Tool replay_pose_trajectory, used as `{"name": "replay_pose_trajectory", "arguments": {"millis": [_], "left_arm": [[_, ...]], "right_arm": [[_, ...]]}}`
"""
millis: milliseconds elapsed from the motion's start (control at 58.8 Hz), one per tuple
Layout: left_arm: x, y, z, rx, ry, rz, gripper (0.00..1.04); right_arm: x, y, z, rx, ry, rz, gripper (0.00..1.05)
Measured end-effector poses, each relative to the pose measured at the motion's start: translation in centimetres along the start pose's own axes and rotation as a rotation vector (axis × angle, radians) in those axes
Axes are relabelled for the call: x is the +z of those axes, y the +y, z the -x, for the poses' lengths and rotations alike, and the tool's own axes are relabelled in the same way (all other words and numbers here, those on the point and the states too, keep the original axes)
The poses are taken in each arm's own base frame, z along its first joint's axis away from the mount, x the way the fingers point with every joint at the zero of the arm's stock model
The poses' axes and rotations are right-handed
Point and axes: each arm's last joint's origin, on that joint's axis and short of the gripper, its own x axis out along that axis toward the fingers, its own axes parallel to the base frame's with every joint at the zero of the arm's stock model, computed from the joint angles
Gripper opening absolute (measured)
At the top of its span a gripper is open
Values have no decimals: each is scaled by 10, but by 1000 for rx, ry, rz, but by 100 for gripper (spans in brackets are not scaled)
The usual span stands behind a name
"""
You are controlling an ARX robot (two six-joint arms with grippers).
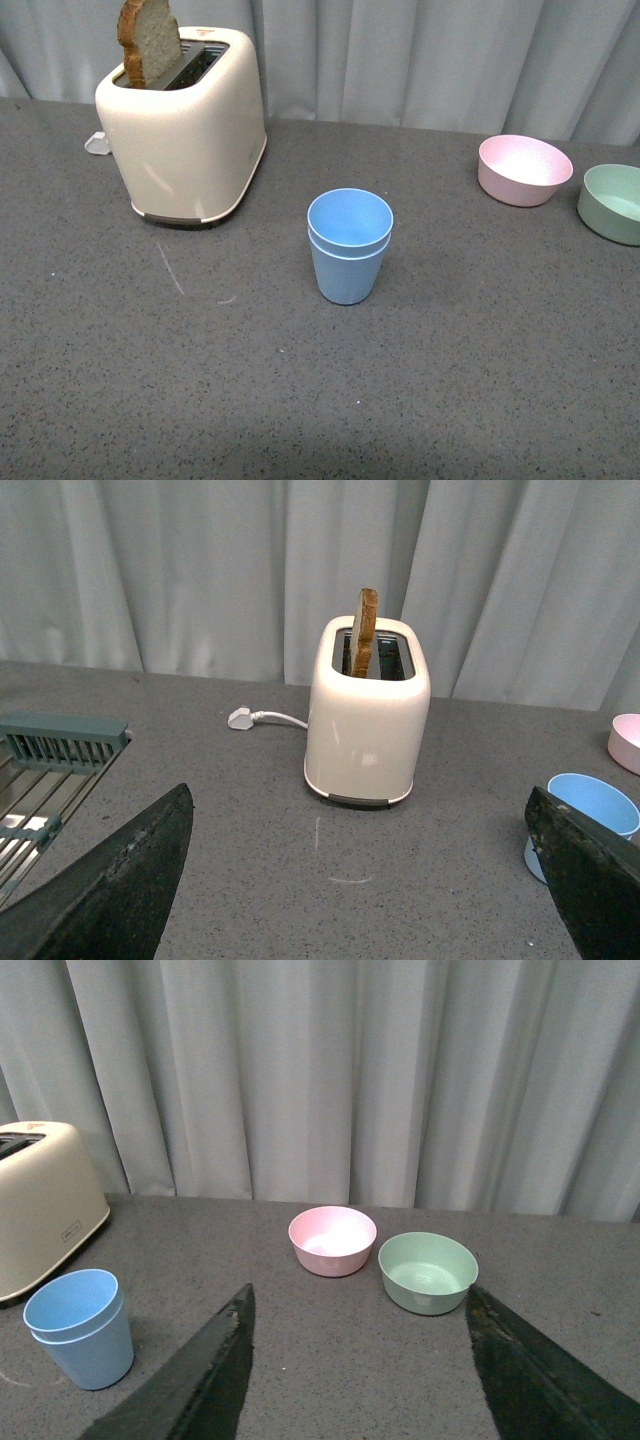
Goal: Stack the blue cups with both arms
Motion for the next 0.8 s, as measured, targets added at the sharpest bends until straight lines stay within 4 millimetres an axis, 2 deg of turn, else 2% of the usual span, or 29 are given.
{"name": "replay_pose_trajectory", "arguments": {"millis": [170,238,799], "left_arm": [[0,0,0,0,0,0,98],[0,0,0,0,0,0,98],[0,0,0,0,0,0,98]], "right_arm": [[0,0,0,0,0,0,97],[0,0,0,0,0,0,94],[0,0,0,0,0,-1,95]]}}
